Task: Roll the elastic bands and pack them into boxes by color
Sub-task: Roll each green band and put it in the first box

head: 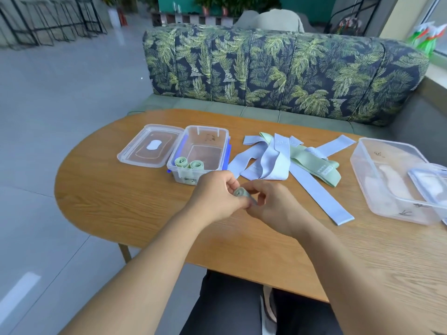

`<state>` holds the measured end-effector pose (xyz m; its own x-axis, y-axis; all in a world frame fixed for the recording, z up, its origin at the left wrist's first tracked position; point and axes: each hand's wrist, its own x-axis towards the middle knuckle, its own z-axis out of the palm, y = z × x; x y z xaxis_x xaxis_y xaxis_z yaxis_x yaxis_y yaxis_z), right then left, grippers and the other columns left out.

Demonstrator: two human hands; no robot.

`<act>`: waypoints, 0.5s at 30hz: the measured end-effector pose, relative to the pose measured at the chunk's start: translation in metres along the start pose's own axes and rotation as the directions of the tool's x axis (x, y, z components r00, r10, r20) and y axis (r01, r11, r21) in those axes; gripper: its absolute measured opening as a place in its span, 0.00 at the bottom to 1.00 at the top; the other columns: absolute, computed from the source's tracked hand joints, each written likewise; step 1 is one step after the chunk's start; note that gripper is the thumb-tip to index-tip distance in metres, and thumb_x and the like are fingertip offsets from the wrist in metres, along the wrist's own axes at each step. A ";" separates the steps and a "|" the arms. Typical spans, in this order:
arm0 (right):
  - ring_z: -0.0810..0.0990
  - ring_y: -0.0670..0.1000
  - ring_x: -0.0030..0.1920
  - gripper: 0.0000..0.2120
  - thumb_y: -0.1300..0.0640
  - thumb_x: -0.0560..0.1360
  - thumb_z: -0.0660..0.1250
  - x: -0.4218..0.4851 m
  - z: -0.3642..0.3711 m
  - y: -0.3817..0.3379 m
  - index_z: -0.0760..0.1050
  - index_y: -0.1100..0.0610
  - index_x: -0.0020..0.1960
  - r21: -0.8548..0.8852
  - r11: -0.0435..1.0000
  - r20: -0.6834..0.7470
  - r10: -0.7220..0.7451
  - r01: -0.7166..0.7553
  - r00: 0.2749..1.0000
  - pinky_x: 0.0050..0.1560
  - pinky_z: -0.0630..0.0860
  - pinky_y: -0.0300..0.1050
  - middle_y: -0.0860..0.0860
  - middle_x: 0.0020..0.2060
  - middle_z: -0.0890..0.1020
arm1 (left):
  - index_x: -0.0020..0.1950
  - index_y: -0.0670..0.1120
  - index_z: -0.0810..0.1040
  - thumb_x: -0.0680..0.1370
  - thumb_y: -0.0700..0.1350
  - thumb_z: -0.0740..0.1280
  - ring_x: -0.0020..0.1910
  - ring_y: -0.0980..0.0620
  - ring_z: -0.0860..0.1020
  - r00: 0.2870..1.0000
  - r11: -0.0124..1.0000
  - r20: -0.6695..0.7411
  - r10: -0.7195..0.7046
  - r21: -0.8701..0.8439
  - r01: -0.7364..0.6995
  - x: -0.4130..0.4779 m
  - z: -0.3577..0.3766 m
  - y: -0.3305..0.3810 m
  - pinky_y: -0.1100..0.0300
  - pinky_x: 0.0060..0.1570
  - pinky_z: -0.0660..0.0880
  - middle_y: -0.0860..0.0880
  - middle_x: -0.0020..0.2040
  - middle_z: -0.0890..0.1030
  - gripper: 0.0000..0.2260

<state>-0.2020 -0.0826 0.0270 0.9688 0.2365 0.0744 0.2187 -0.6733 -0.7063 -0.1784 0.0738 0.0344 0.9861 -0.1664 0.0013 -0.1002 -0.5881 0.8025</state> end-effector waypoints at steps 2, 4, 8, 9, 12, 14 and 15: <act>0.70 0.41 0.33 0.14 0.62 0.73 0.70 0.001 0.002 -0.006 0.80 0.52 0.58 0.067 0.998 0.061 0.017 -0.021 0.998 0.39 0.70 0.34 0.39 0.37 0.79 | 0.39 0.48 0.78 0.62 0.46 0.80 0.32 0.56 0.74 0.997 0.999 0.061 0.042 -0.004 -0.042 -0.001 -0.009 -0.005 0.54 0.39 0.77 0.52 0.34 0.79 0.13; 0.68 0.42 0.31 0.12 0.61 0.73 0.72 0.003 0.005 -0.009 0.81 0.52 0.56 0.110 0.993 0.086 0.037 -0.047 0.996 0.35 0.68 0.32 0.37 0.32 0.77 | 0.40 0.48 0.79 0.63 0.41 0.80 0.31 0.58 0.73 0.990 0.997 0.119 0.075 -0.002 -0.075 -0.002 -0.017 -0.009 0.57 0.39 0.76 0.55 0.34 0.78 0.13; 0.70 0.41 0.31 0.09 0.60 0.71 0.75 0.004 0.013 -0.015 0.80 0.49 0.48 0.150 0.983 0.064 0.100 -0.108 0.993 0.33 0.66 0.28 0.35 0.27 0.75 | 0.43 0.50 0.79 0.63 0.38 0.79 0.34 0.59 0.73 0.978 0.995 0.188 0.095 0.012 -0.099 0.001 -0.028 -0.013 0.62 0.40 0.76 0.55 0.36 0.78 0.15; 0.70 0.41 0.31 0.10 0.60 0.71 0.76 0.005 0.015 -0.017 0.79 0.48 0.47 0.157 0.981 0.045 0.110 -0.115 0.993 0.33 0.67 0.28 0.36 0.29 0.75 | 0.43 0.50 0.79 0.63 0.37 0.79 0.34 0.59 0.73 0.977 0.995 0.190 0.095 0.003 -0.098 0.002 -0.029 -0.014 0.63 0.40 0.75 0.55 0.37 0.78 0.15; 0.70 0.44 0.35 0.10 0.58 0.70 0.76 0.007 0.020 -0.020 0.80 0.48 0.47 0.147 0.982 0.007 0.119 -0.119 0.993 0.38 0.70 0.37 0.41 0.33 0.77 | 0.43 0.52 0.78 0.64 0.35 0.79 0.35 0.58 0.74 0.979 0.995 0.180 0.101 -0.037 -0.096 0.003 -0.032 -0.018 0.63 0.42 0.76 0.54 0.38 0.78 0.16; 0.73 0.46 0.38 0.11 0.57 0.69 0.76 0.009 0.022 -0.019 0.79 0.44 0.45 0.129 0.984 -0.006 0.123 -0.121 0.992 0.45 0.74 0.44 0.43 0.37 0.80 | 0.44 0.52 0.78 0.65 0.35 0.78 0.36 0.59 0.75 0.979 0.994 0.170 0.110 -0.044 -0.103 0.003 -0.032 -0.021 0.66 0.41 0.75 0.54 0.39 0.78 0.17; 0.74 0.47 0.40 0.11 0.56 0.69 0.76 0.010 0.024 -0.019 0.79 0.43 0.45 0.121 0.985 -0.017 0.129 -0.126 0.992 0.47 0.74 0.46 0.44 0.39 0.81 | 0.44 0.52 0.78 0.65 0.35 0.78 0.36 0.60 0.75 0.980 0.993 0.161 0.114 -0.045 -0.108 0.003 -0.031 -0.022 0.68 0.41 0.75 0.55 0.39 0.78 0.16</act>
<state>-0.1990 -0.0507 0.0248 0.9907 0.1361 -0.0053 0.0792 -0.6076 -0.7903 -0.1688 0.1110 0.0356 0.9338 -0.3579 -0.0035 -0.2002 -0.5303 0.8238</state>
